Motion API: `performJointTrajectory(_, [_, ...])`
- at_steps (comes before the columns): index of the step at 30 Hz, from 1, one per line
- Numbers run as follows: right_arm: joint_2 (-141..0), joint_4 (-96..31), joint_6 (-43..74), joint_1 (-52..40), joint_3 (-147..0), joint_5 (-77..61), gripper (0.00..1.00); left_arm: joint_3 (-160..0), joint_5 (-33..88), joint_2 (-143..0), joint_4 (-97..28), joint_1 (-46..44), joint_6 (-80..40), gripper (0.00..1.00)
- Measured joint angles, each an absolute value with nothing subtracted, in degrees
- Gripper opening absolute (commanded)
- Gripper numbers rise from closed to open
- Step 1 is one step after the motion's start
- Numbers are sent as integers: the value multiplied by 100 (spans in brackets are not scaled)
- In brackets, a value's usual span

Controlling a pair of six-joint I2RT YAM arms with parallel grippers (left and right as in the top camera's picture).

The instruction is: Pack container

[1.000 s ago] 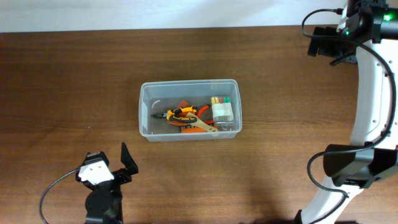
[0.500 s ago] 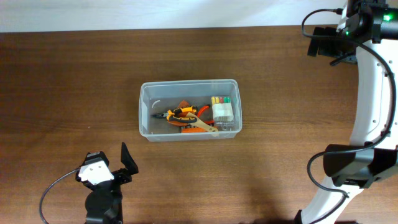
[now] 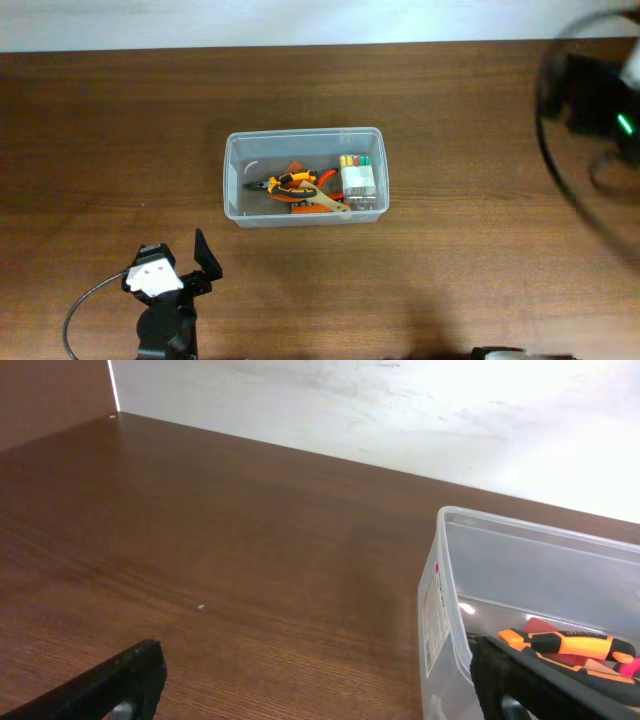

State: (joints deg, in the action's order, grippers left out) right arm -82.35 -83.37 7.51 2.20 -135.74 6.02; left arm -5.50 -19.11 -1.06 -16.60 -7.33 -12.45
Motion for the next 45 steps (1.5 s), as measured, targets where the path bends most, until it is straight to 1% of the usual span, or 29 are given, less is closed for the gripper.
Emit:
performJointTrajectory(4, [-7037, -8342, 749, -117, -13590, 598, 99, -550, -1911, -106, -1662, -733, -1245, 99])
performJointTrajectory(6, [-6674, -8335, 749, -209, -13535, 600, 99, -550, -1911, -106, -1660, -733, -1245, 99])
performJointTrajectory(10, [-5675, -8228, 751, -285, -12873, 602, 99, -550, -1911, -106, -1660, -733, -1245, 99])
performJointTrajectory(15, [-4313, -7397, 751, -285, -11155, 602, 99, -550, -1909, -106, -1658, -733, -1245, 99])
performJointTrajectory(21, [-2884, -5714, 749, -285, -8449, 602, 99, -550, -1911, -106, -1660, -733, -1245, 99])
performJointTrajectory(27, [-1809, -4150, 753, -296, -5723, 600, 99, -550, -1909, -106, -1658, -733, -1245, 99])
performJointTrajectory(32, [-1142, -2998, 755, -301, -3778, 596, 99, -550, -1909, -106, -1660, -733, -1245, 99])
performJointTrajectory(38, [-696, -1815, 760, -305, -2110, 530, 99, -550, -1911, -106, -1662, -733, -1245, 99])
performJointTrajectory(41, [-530, -1463, 755, -305, -1627, 508, 99, -550, -1909, -106, -1662, -733, -1245, 99])
performJointTrajectory(45, [-342, -1319, 755, -305, -1238, 506, 99, -550, -1911, -106, -1662, -733, -1245, 99])
